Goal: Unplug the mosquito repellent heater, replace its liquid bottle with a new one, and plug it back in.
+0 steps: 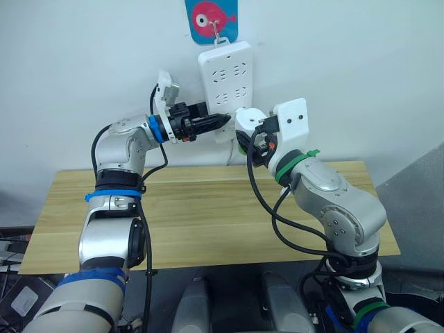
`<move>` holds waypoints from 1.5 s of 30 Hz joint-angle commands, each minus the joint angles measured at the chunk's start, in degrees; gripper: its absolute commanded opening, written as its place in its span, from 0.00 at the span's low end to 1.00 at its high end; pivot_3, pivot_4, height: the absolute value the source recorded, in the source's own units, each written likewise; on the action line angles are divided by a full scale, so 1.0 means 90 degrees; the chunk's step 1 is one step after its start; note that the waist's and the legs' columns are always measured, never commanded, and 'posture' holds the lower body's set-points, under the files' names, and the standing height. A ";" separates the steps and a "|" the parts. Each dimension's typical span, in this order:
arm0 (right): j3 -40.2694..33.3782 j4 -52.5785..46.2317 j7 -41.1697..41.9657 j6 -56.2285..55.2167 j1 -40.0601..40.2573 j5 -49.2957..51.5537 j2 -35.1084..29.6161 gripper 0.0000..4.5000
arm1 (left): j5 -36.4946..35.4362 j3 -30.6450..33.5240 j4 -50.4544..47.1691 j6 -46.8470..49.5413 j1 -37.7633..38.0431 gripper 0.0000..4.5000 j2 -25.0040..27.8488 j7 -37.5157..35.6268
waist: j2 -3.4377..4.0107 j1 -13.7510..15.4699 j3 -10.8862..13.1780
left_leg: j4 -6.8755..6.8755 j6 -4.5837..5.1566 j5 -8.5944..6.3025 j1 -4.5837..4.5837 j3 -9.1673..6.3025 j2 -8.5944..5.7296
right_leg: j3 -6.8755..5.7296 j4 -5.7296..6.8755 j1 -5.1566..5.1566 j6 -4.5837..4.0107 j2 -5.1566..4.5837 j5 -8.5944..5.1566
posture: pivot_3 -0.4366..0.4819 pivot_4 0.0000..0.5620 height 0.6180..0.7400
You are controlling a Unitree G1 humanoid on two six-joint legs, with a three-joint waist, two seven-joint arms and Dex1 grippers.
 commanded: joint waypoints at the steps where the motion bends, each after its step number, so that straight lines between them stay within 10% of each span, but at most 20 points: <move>1: -0.0094 0.0091 -0.0073 0.0019 -0.0005 -0.0210 0.0021 0.66 | -0.0297 -0.0058 -0.0245 0.0046 -0.0120 0.41 -0.0070 -0.0298 | 0.0000 0.0000 0.0000 | 0.0000 0.0000 0.0000 0.0000 0.0000 0.0000 | 0.0000 0.0000 0.0000 0.0000 0.0000 0.0000 | 0.36 0.47 1.00; 32: 0.0034 0.1372 0.0131 -0.0775 -0.0744 -0.0534 0.0327 0.66 | -0.0430 -0.0210 -0.0738 0.0735 0.0057 0.32 -0.0082 -0.0508 | 0.0000 -0.0108 0.0000 | 0.0006 -0.0013 0.0013 0.0019 0.0013 0.0009 | 0.0008 0.0022 -0.0002 -0.0022 0.0023 0.0013 | 0.36 0.44 1.00; 36: -0.0044 0.0983 0.0269 -0.0697 -0.0635 -0.0423 0.0228 0.97 | -0.0309 -0.0210 -0.0605 0.0509 0.0074 0.32 -0.0083 -0.0447 | -0.0004 -0.0021 -0.0001 | 0.0004 -0.0014 0.0013 0.0014 0.0014 0.0009 | 0.0003 0.0017 0.0000 -0.0022 0.0017 0.0013 | 0.36 0.44 1.00; 45: -0.0546 -0.0851 0.0630 0.0811 -0.0057 0.0159 -0.0218 0.99 | -0.0259 -0.0256 -0.0237 0.0191 -0.0047 0.32 -0.0058 -0.0417 | -0.0007 0.0024 -0.0002 | -0.0069 -0.0028 0.0018 0.0003 0.0007 -0.0003 | -0.0008 -0.0044 -0.0009 -0.0017 -0.0015 0.0010 | 0.33 0.45 1.00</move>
